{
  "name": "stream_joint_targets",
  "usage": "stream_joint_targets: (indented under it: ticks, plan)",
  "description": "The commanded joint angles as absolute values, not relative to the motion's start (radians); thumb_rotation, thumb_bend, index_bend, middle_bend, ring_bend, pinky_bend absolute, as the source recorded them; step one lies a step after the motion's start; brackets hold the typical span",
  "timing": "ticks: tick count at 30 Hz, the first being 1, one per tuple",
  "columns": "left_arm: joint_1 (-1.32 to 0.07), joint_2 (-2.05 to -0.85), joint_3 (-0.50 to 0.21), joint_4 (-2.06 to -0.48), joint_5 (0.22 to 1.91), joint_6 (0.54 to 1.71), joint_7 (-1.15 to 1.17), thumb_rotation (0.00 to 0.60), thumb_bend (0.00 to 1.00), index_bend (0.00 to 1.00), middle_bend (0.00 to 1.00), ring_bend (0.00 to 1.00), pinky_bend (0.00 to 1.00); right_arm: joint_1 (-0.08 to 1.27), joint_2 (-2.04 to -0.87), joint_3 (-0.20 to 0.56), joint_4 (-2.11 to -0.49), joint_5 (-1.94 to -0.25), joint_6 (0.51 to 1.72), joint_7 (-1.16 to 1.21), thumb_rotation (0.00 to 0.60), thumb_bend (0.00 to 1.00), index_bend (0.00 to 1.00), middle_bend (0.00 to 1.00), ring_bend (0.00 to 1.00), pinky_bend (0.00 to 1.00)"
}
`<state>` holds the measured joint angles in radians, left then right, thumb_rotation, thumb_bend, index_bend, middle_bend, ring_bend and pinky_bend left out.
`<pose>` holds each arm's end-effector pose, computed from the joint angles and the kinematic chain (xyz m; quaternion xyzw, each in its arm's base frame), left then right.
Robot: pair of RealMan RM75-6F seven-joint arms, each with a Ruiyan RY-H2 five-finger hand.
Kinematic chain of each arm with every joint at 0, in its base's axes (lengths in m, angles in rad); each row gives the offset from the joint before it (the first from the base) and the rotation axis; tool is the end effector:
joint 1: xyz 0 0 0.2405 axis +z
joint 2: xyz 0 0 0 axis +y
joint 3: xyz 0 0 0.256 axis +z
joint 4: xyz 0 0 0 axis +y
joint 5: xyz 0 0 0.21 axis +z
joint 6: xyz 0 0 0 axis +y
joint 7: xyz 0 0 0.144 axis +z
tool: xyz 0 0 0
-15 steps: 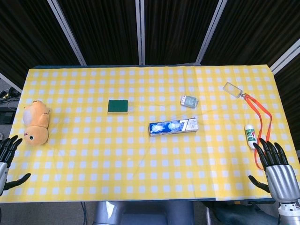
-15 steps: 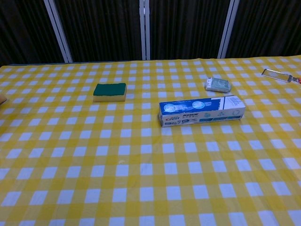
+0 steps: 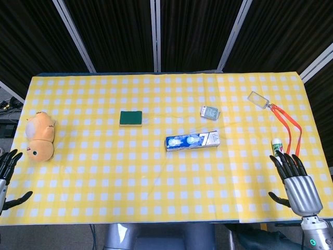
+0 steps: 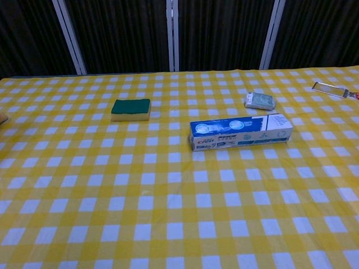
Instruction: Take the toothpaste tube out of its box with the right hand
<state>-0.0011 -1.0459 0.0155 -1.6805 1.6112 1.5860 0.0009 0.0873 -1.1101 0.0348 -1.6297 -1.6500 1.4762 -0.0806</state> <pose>-0.3010 0.1410 0.1744 -0.6040 -0.3783 -0.3938 0.5806 -0.2898 -0.1765 0.1487 0.6560 -0.3361 0.3882 0.5531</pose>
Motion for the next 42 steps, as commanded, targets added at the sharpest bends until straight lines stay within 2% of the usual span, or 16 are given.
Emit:
stream_joint_targets:
  ticks: [1,10,15,26,30,35,38,40,42]
  plan:
    - [-0.012,-1.05,0.006,-1.677,1.589,1.564,0.006,0.6,0.0,0.0,0.0,0.0,0.0,0.254,-1.088,0.106,-1.664,-1.576,1.243,-0.123,0.6,0.0,0.02,0.0,0.0,0.0]
    - [-0.046,-1.087,-0.014,-1.641,1.503,1.473,0.058,0.6,0.0,0.0,0.0,0.0,0.0,0.557,-1.24,0.229,-1.59,-1.344,0.839,-0.288,0.6,0.0,0.02,0.0,0.0,0.0]
    - [-0.056,-1.104,-0.027,-1.626,1.465,1.448,0.079,0.6,0.0,0.0,0.0,0.0,0.0,0.688,-1.365,0.253,-1.473,-1.223,0.703,-0.373,0.6,0.0,0.02,0.0,0.0,0.0]
    - [-0.064,-1.114,-0.038,-1.609,1.421,1.424,0.083,0.6,0.0,0.0,0.0,0.0,0.0,0.848,-1.546,0.259,-1.293,-1.06,0.643,-0.505,0.6,0.0,0.05,0.06,0.0,0.03]
    - [-0.063,-1.113,-0.04,-1.606,1.417,1.427,0.078,0.6,0.0,0.0,0.0,0.0,0.0,0.885,-1.603,0.248,-1.22,-0.983,0.632,-0.544,0.6,0.0,0.13,0.17,0.05,0.17]
    - [-0.061,-1.109,-0.042,-1.603,1.412,1.428,0.066,0.6,0.0,0.0,0.0,0.0,0.0,0.9,-1.644,0.236,-1.182,-0.953,0.661,-0.556,0.6,0.06,0.3,0.38,0.28,0.35]
    - [-0.061,-1.107,-0.041,-1.602,1.414,1.43,0.062,0.6,0.0,0.0,0.0,0.0,0.0,0.901,-1.662,0.227,-1.165,-0.967,0.683,-0.545,0.6,0.13,0.37,0.46,0.38,0.46]
    - [-0.061,-1.106,-0.041,-1.604,1.416,1.431,0.06,0.6,0.0,0.0,0.0,0.0,0.0,0.9,-1.67,0.227,-1.159,-0.975,0.692,-0.531,0.6,0.21,0.45,0.52,0.46,0.54]
    - [-0.06,-1.105,-0.04,-1.605,1.418,1.433,0.058,0.6,0.0,0.0,0.0,0.0,0.0,0.895,-1.683,0.231,-1.152,-1.01,0.724,-0.496,0.6,0.28,0.5,0.56,0.5,0.58]
